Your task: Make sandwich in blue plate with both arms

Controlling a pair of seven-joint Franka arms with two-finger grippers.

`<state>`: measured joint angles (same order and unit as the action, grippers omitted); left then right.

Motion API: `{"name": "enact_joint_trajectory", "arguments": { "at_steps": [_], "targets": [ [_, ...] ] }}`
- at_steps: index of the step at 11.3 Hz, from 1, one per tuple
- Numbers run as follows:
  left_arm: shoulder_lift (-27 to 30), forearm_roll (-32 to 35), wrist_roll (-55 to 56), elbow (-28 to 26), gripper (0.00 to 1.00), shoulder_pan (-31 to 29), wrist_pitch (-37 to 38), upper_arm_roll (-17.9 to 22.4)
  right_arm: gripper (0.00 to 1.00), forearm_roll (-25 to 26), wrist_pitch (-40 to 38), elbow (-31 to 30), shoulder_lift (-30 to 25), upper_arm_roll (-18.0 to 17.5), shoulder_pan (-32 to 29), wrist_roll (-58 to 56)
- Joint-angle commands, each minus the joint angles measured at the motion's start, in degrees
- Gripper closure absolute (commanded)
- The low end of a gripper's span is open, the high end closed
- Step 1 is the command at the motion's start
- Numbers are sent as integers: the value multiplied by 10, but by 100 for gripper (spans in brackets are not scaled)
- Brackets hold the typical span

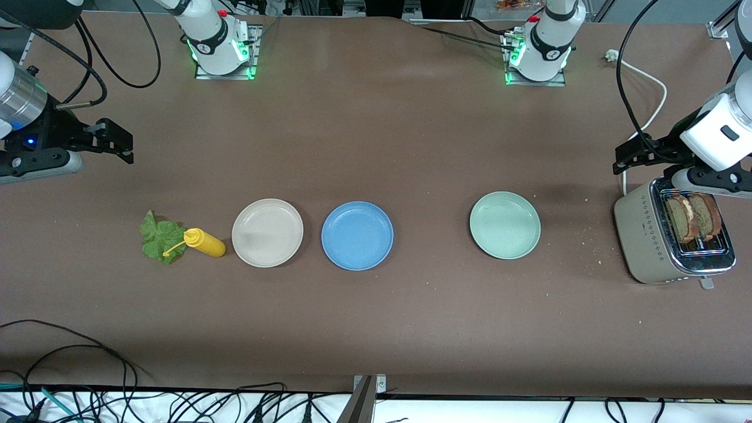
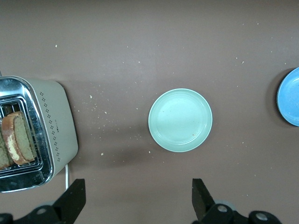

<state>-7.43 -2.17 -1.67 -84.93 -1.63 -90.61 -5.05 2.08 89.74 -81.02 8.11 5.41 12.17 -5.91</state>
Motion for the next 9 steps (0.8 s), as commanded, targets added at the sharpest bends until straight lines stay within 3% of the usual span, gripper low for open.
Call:
{"name": "enact_joint_trajectory", "arguments": {
  "at_steps": [1,9],
  "targets": [
    [-8,16,-4,2,0,-4,9,-2,0,7,-10,7,-4,-1,1,10],
    [-9,48,27,2,0,4,13,-8,0,8,-10,7,-2,1,0,5]
  ]
}}
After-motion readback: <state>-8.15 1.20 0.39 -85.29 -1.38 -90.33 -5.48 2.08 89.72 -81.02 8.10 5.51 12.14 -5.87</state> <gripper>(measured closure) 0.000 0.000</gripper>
